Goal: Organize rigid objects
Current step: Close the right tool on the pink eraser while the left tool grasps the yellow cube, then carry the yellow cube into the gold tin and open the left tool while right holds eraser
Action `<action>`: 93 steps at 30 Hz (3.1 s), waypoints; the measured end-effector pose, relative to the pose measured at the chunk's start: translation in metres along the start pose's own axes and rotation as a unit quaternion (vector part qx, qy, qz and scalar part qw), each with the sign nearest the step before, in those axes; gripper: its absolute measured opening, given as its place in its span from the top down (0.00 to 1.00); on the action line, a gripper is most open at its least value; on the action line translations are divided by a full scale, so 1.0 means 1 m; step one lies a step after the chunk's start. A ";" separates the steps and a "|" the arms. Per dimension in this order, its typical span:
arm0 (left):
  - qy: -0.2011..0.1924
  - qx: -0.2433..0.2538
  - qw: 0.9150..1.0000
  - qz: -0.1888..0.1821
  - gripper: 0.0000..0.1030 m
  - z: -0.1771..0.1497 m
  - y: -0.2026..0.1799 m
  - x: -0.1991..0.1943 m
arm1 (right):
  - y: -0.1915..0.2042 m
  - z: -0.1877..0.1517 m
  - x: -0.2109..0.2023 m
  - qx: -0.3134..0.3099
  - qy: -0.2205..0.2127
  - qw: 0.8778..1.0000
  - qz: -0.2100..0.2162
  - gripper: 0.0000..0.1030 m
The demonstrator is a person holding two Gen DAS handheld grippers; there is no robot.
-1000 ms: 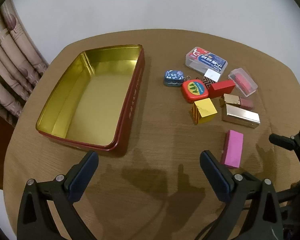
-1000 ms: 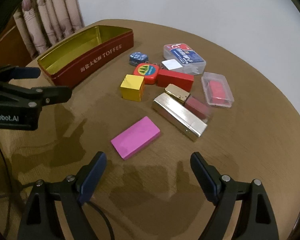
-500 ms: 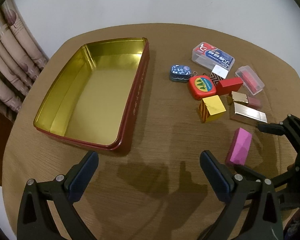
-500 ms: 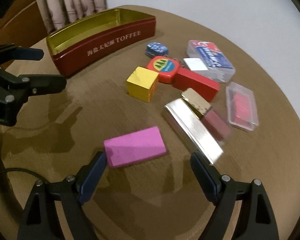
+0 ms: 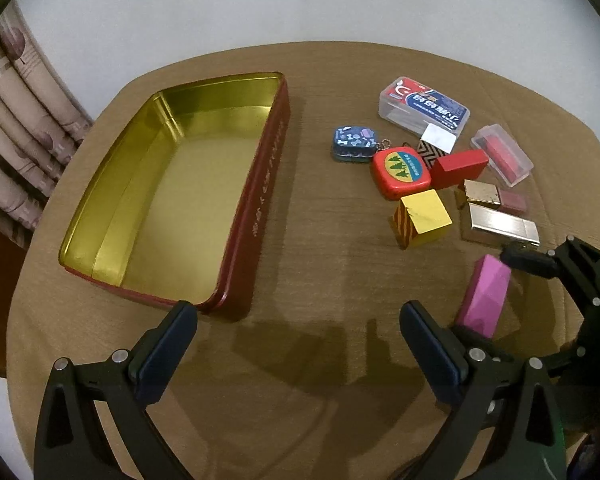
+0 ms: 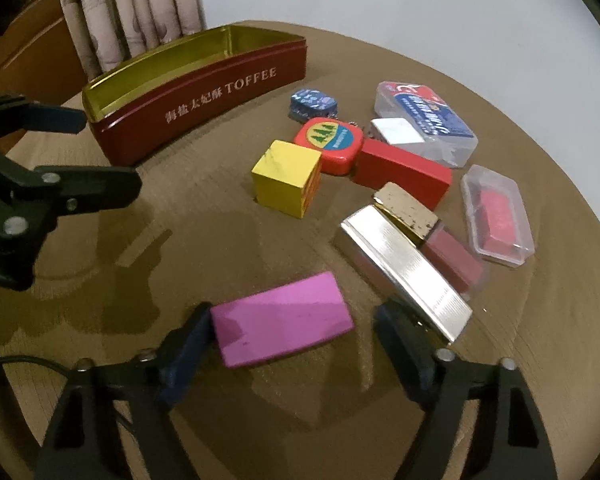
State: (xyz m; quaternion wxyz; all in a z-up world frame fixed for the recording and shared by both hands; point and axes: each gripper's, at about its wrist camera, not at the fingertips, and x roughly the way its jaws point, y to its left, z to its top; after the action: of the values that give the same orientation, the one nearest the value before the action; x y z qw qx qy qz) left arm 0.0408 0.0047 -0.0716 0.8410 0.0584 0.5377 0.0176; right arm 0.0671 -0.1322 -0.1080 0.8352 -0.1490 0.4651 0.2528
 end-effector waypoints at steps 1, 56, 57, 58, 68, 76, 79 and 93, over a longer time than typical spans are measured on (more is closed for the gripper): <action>0.001 0.001 1.000 0.001 0.02 0.001 -0.002 0.001 | -0.002 -0.001 -0.002 0.008 -0.006 1.000 -0.003 0.36; 0.085 -0.014 0.993 -0.075 0.74 0.083 -0.058 0.046 | -0.089 -0.075 -0.034 0.198 -0.078 0.966 -0.145 0.34; 0.075 -0.010 0.994 -0.075 0.74 0.084 -0.057 0.040 | -0.089 -0.075 -0.034 0.199 -0.078 0.966 -0.145 0.34; 0.068 -0.007 0.995 -0.074 0.74 0.085 -0.054 0.033 | -0.089 -0.075 -0.034 0.199 -0.078 0.966 -0.145 0.34; 0.027 -0.014 0.999 -0.045 0.74 0.100 -0.014 0.000 | -0.090 -0.072 -0.034 0.213 -0.069 0.963 -0.150 0.36; 0.031 -0.036 0.999 0.009 0.74 0.101 0.068 0.019 | -0.092 -0.071 -0.032 0.212 -0.065 0.963 -0.152 0.36; 0.040 -0.062 0.997 0.000 0.74 0.094 0.094 0.027 | -0.093 -0.070 -0.032 0.211 -0.065 0.964 -0.151 0.36; 0.065 -0.104 0.992 0.042 0.88 0.072 0.152 0.068 | -0.096 -0.070 -0.030 0.210 -0.063 0.964 -0.152 0.36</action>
State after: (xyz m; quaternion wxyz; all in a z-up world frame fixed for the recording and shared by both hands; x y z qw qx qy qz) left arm 0.1396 0.1561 -0.0852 0.8041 -0.0081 0.5838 0.1122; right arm 0.0590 -0.2537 -0.1178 0.9040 -0.0231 0.4261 0.0283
